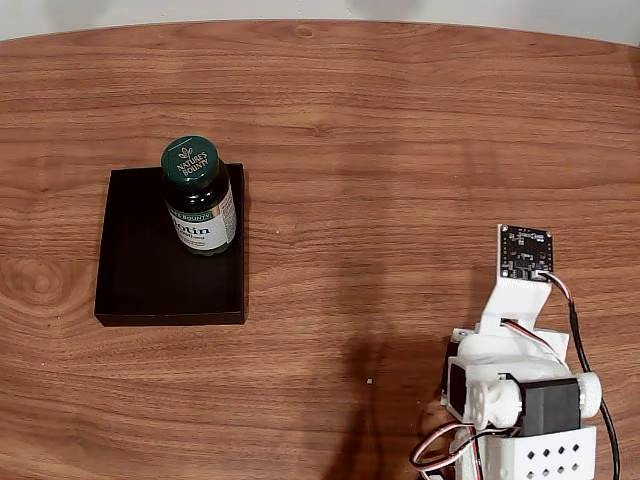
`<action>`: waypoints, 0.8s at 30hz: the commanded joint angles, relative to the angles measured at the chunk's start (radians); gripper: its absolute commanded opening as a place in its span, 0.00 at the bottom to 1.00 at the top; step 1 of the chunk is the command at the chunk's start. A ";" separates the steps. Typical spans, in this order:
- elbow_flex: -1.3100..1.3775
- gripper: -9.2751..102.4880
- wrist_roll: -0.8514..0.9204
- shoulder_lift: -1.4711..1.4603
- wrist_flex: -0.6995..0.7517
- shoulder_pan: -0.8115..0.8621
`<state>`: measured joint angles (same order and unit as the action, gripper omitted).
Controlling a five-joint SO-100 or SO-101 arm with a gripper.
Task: Pick up the pill bottle and place it in the black box.
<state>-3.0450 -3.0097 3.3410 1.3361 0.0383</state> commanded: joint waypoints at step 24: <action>0.015 0.08 0.031 -0.002 0.167 0.002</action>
<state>-3.0450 -3.0097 3.3410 1.3376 0.0383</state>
